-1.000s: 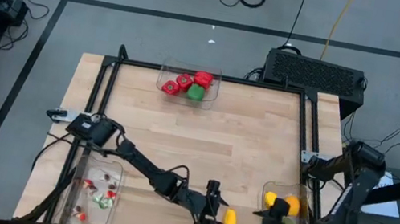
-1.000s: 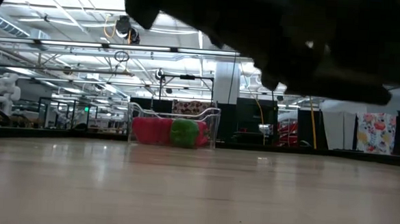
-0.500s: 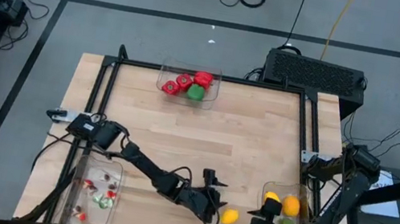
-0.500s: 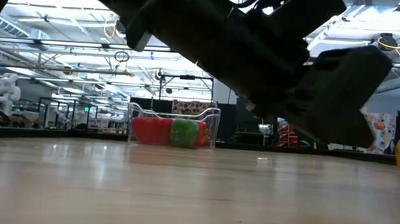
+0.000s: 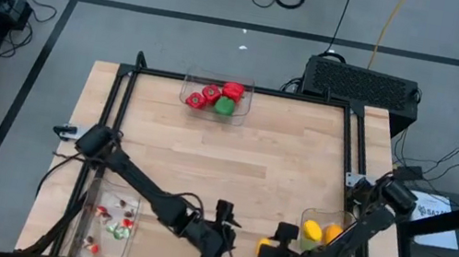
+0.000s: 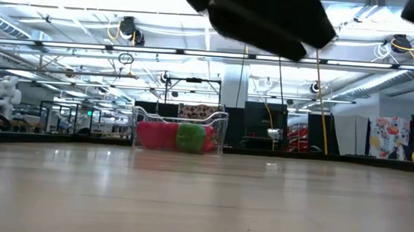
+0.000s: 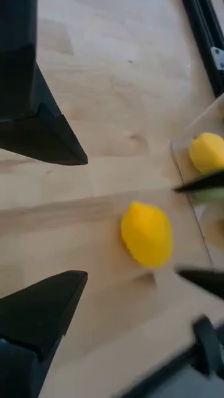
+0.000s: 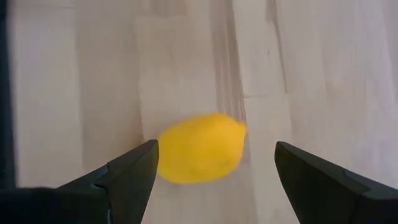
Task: Sort produce into baskets
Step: Put the yellow lemon into the bottom right transparent bin
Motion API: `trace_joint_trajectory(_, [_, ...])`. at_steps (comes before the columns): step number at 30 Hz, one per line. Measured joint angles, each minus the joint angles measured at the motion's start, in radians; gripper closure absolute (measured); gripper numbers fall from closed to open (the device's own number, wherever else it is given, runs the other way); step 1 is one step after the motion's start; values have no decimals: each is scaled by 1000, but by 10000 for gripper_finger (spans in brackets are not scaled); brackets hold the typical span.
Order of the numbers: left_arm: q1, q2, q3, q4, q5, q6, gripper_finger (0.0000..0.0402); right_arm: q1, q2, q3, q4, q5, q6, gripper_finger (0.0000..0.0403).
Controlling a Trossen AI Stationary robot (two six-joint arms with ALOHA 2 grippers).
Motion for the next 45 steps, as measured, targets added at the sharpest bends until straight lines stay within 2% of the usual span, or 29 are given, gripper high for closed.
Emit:
trace_joint_trajectory(5, [-35, -53, 0, -55, -10, -21, 107, -21, 43, 0, 18, -29, 97, 90])
trace_joint_trajectory(12, [-59, -58, 0, -69, -16, -26, 107, -32, 92, 0, 53, -60, 140, 90])
trace_joint_trajectory(25, [-78, -59, 0, -71, -16, -47, 107, -40, 119, 0, 66, -81, -101, 91])
trace_joint_trajectory(28, [-77, -59, 0, -71, -16, -48, 107, -53, 119, 0, 66, -82, -92, 111])
trace_joint_trajectory(36, [-77, -58, 0, -71, -16, -47, 107, -64, 118, 0, 65, -82, -88, 196])
trace_joint_trajectory(41, [-77, -59, 0, -72, -17, -47, 107, -65, 114, 8, 55, -110, -91, 201])
trace_joint_trajectory(45, [-77, -58, 0, -72, -17, -47, 107, -65, 113, 67, 18, -147, -106, 198])
